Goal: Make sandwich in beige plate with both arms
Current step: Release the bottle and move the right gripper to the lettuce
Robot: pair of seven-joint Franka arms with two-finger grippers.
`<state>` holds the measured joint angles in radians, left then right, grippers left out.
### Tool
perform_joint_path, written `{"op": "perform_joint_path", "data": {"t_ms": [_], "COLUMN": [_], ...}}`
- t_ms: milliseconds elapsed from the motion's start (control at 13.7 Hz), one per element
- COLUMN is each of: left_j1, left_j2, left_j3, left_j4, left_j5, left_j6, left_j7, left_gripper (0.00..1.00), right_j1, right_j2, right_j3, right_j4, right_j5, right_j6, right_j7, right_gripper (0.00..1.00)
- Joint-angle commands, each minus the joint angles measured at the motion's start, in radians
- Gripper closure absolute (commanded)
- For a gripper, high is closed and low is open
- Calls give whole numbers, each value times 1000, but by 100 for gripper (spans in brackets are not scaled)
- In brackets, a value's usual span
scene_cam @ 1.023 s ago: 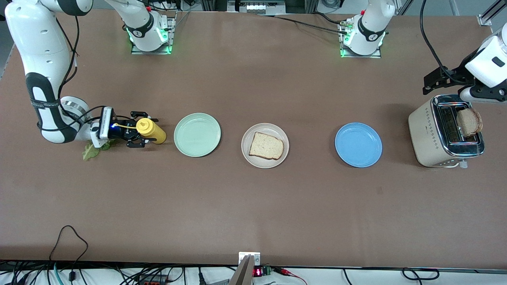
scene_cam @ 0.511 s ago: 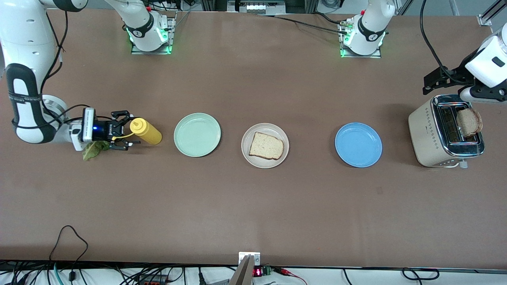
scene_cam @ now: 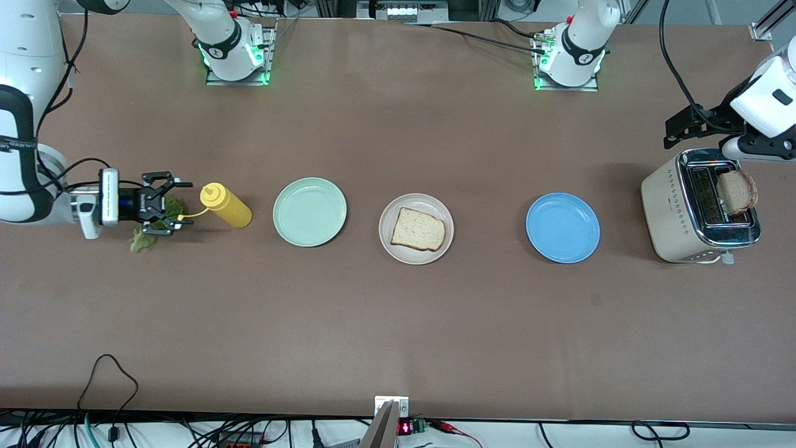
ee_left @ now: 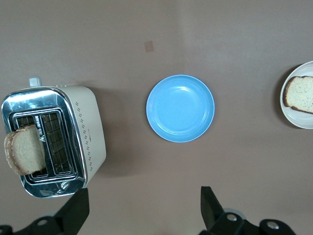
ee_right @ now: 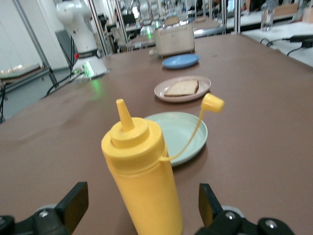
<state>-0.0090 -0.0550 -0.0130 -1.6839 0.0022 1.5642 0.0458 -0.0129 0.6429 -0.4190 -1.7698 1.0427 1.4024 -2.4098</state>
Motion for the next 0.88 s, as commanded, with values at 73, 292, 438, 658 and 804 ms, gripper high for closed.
{"op": "perform_joint_path", "data": {"t_ms": [73, 292, 438, 658, 804], "left_j1": [-2, -2, -2, -2, -2], "left_j2": [-11, -11, -9, -11, -11], "left_j3": [5, 5, 5, 5, 5], "left_j4": [1, 1, 1, 1, 1], "left_j5": [-7, -7, -7, -7, -7], "left_j6": [-13, -13, -13, -13, -13], "left_j7": [20, 20, 20, 20, 20], "left_gripper": [0, 0, 0, 0, 0], "right_j1": [31, 85, 97, 126, 174], "right_j2": [-55, -135, -163, -203, -219], "right_j3": [-4, -10, -10, -10, -12], "right_j4": [92, 87, 87, 89, 86], "right_j5": [-174, -344, -435, -582, -677], "right_j6": [122, 248, 305, 366, 380], "right_j7": [43, 310, 516, 852, 1130], "right_gripper": [0, 0, 0, 0, 0]}}
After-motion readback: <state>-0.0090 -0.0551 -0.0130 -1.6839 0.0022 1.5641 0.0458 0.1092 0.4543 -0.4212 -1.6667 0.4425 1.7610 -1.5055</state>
